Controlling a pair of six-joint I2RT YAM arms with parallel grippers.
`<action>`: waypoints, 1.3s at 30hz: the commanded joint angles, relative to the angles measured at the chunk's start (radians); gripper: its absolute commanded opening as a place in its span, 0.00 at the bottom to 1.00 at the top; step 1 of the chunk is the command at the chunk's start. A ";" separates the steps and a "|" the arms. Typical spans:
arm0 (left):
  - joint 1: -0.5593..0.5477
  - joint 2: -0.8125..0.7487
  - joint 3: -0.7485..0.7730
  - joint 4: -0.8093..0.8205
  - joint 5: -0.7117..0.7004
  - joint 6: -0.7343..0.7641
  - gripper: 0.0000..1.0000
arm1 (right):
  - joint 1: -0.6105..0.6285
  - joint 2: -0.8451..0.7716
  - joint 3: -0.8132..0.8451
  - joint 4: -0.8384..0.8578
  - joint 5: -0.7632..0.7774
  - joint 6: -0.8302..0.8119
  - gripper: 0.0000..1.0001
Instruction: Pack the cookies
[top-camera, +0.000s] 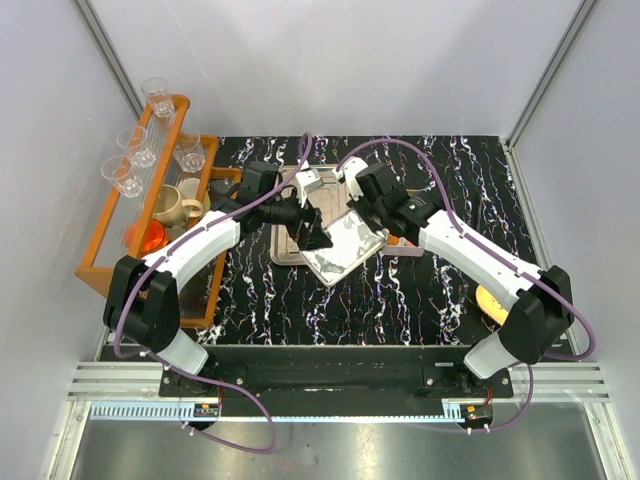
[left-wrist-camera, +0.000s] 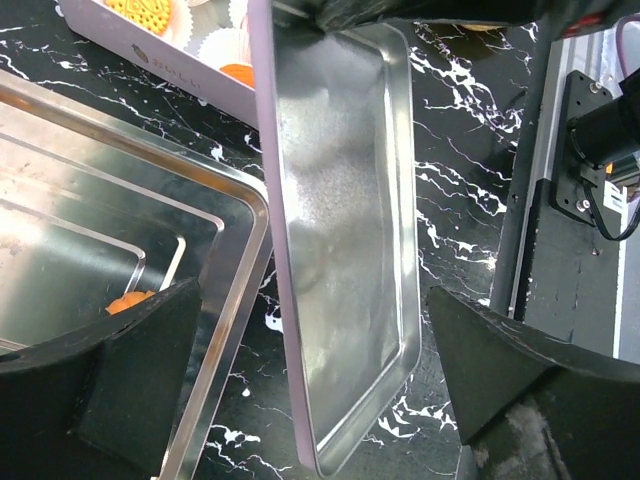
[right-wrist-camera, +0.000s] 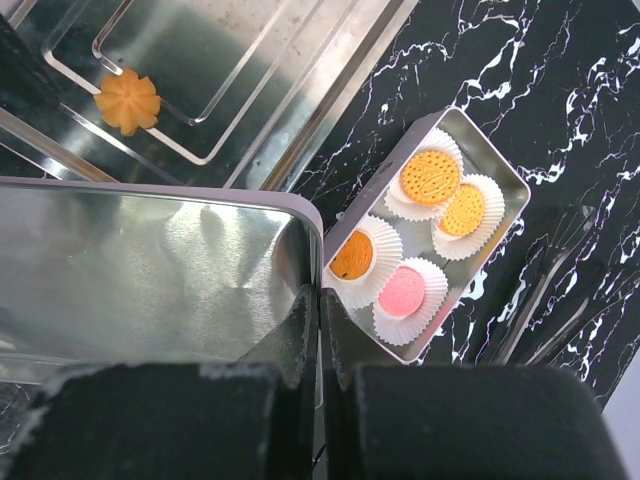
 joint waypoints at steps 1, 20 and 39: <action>-0.004 0.030 0.060 0.048 -0.031 0.005 0.98 | 0.008 -0.072 0.044 0.046 -0.017 0.031 0.00; -0.017 0.085 0.112 0.018 0.049 -0.012 0.00 | 0.008 -0.158 -0.008 0.066 -0.088 0.048 0.31; -0.140 -0.153 0.165 0.008 -0.583 0.460 0.00 | -0.362 -0.255 0.212 -0.025 -0.366 0.218 0.67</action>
